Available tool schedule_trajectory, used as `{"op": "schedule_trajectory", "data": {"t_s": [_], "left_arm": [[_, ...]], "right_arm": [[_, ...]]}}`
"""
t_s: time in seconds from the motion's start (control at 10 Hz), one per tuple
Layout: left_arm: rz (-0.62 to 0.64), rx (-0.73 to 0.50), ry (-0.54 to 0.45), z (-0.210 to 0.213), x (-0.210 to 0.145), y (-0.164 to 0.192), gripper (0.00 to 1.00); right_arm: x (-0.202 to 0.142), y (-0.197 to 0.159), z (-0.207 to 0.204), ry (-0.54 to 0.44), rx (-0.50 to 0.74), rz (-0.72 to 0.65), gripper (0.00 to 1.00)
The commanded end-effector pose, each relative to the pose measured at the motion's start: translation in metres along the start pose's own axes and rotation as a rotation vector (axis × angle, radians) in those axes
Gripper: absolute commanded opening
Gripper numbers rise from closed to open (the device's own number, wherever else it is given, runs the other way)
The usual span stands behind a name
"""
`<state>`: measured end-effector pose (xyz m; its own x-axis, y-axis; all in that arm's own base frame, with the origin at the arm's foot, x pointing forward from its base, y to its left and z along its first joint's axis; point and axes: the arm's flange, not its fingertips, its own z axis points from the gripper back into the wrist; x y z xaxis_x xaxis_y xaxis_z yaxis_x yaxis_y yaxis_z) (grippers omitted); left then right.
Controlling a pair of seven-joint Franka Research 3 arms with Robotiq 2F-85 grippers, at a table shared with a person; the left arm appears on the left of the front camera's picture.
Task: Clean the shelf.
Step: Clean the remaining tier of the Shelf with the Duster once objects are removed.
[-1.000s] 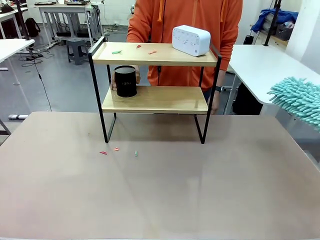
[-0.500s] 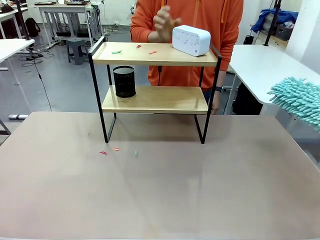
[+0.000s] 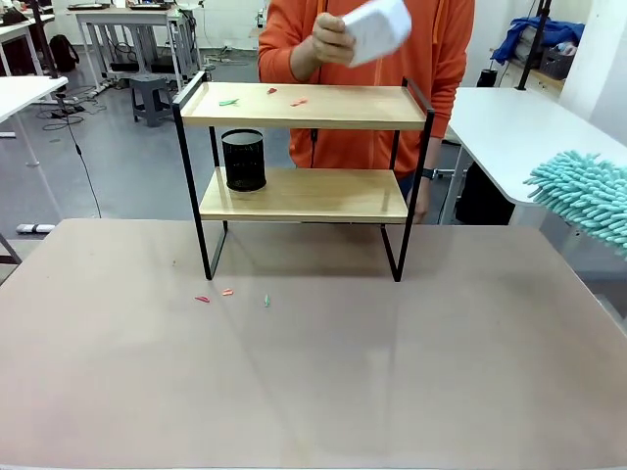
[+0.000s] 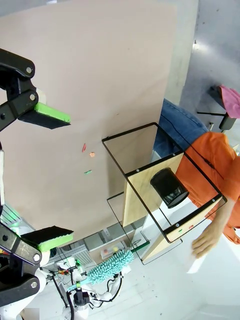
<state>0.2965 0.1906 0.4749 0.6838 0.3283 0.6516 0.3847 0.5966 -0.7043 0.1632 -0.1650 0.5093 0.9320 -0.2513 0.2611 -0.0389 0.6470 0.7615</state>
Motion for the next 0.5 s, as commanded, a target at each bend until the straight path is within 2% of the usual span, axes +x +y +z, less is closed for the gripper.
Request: {"op": "schedule_trajectory", "data": {"t_s": [0.0,0.1,0.2,0.4], "left_arm": [[-0.021,-0.014,-0.019,-0.002,0.000,0.000,1.00],[-0.021,-0.014,-0.019,-0.002,0.000,0.000,1.00],[-0.021,-0.014,-0.019,-0.002,0.000,0.000,1.00],[-0.021,-0.014,-0.019,-0.002,0.000,0.000,1.00]], "right_arm": [[0.000,-0.001,0.003,0.004,-0.008,0.025,0.00],[0.000,0.000,0.000,0.000,0.000,0.000,0.13],[0.012,0.016,-0.007,-0.014,-0.035,-0.030,0.13],[0.055,0.104,-0.013,-0.171,-0.061,0.105,0.13]]}}
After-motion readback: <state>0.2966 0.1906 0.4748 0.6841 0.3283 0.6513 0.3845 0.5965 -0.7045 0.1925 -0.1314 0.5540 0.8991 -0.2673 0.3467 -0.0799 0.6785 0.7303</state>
